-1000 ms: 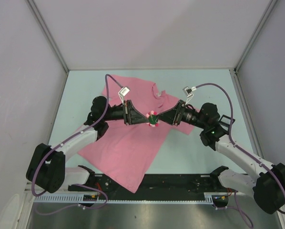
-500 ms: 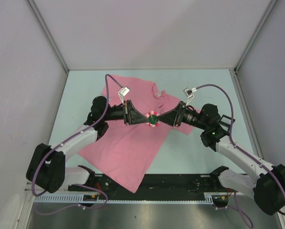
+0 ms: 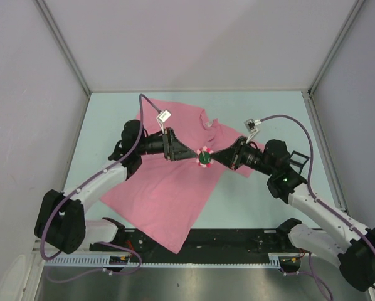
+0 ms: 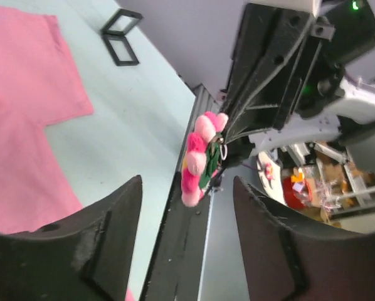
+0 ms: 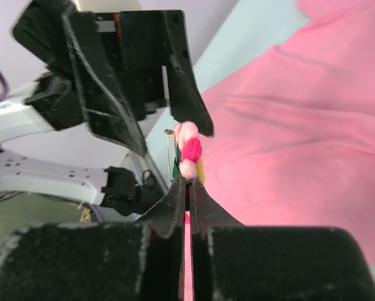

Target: Remove the brooch from the garment

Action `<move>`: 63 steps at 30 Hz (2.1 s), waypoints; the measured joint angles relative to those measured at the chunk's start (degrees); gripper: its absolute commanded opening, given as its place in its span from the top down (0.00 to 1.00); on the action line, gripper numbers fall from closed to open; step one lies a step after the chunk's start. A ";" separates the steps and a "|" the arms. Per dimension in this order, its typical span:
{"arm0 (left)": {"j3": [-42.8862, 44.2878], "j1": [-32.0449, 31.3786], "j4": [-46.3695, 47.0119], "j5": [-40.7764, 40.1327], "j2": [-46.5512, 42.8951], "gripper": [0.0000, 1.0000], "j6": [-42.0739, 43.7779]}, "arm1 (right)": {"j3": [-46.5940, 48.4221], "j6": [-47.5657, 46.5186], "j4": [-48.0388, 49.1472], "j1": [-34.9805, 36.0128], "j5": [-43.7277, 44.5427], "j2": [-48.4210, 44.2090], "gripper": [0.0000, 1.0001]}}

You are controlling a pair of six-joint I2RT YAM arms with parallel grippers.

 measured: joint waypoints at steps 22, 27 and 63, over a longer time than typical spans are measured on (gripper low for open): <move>7.48 5.86 -22.23 -8.52 1.51 0.02 9.49 | 17.25 1.18 -68.13 -11.69 64.35 8.90 1.00; 5.07 5.77 -17.99 -6.21 2.99 0.04 7.06 | 19.47 1.09 -73.05 -15.17 69.57 14.84 1.00; 0.20 5.75 -3.02 1.03 8.28 0.05 -6.05 | 22.77 -11.39 -65.00 -20.76 82.62 37.05 1.00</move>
